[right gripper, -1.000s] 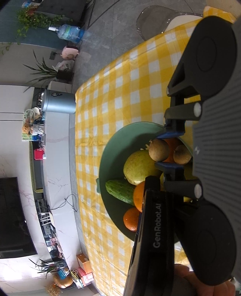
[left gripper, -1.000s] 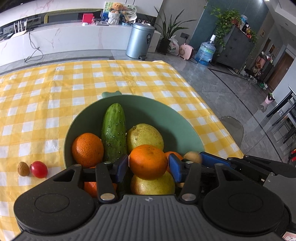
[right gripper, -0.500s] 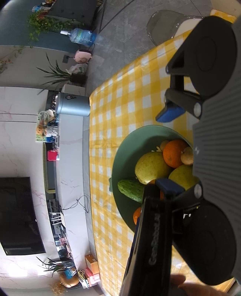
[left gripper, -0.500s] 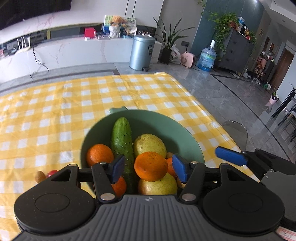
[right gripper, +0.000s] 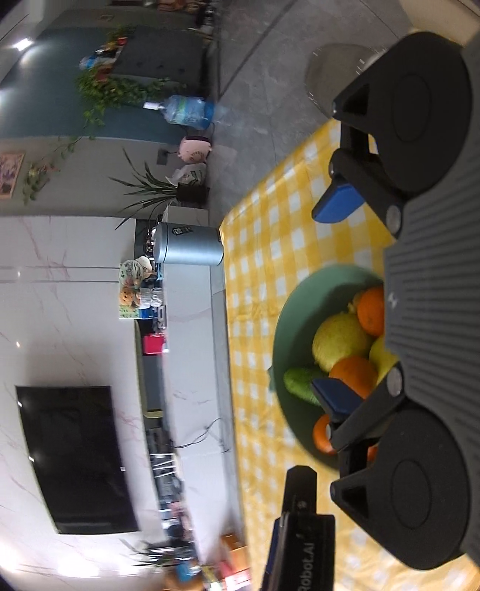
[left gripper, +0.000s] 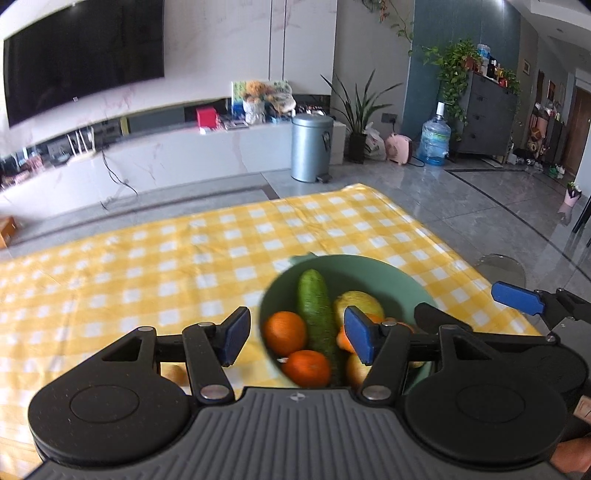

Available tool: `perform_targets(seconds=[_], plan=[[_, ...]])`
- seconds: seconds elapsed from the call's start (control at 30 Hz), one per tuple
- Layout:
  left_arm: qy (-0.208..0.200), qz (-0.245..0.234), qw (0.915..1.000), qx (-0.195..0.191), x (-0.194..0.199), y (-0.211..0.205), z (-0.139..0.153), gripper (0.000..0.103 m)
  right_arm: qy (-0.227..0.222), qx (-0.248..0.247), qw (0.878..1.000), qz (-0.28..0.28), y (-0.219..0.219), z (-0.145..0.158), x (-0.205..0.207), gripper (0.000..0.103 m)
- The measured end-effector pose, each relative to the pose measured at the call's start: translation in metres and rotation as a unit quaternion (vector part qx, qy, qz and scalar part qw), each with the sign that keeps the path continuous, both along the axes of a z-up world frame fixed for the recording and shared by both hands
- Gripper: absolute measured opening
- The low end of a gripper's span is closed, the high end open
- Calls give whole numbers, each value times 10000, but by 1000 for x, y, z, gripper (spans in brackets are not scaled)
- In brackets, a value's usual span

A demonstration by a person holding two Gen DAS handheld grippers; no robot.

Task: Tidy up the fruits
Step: 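Withdraw both grippers back to the last kiwi and cherry tomato, then grasp the brown kiwi with the left gripper while the right gripper grasps the red cherry tomato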

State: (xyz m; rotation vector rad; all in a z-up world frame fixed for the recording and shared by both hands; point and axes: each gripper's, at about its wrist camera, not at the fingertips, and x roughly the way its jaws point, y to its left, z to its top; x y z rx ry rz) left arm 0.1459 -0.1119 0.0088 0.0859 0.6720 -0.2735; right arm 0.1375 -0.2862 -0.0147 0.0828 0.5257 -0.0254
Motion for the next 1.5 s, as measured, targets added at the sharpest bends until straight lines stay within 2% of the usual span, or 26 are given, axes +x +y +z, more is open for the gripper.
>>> perform_targets(seconds=[0.2, 0.4, 0.6, 0.8, 1.07, 1.23, 1.27, 1.3, 1.37, 1.5], plan=[[-242, 102, 9993, 273, -14, 21, 10, 69, -280, 273, 9992, 64, 24, 7, -16, 90], [-341, 350, 9977, 462, -22, 44, 8, 69, -365, 507, 9972, 402, 52, 9, -28, 92], [-168, 665, 9974, 227, -20, 79, 0, 69, -230, 380, 9969, 648, 81, 2, -32, 92], [24, 857, 9961, -189, -16, 111, -12, 69, -79, 247, 9947, 1000, 109, -7, -30, 92], [332, 889, 9952, -249, -7, 132, -38, 69, -154, -381, 9893, 1401, 151, -21, -20, 90], [443, 907, 9944, -321, -1, 142, -48, 69, -36, -388, 9849, 1689, 165, -32, -9, 90], [487, 918, 9940, -354, 0, 144, -50, 66, 0, -418, 9844, 1710, 167, -35, -6, 90], [549, 929, 9934, -397, 2, 147, -53, 60, 42, -473, 9841, 1712, 169, -37, -4, 90], [692, 894, 9921, -541, 7, 151, -60, 51, 141, -571, 9827, 1755, 173, -42, 2, 81], [914, 786, 9901, -716, 14, 154, -74, 46, 389, -557, 9814, 1796, 177, -54, 14, 68]])
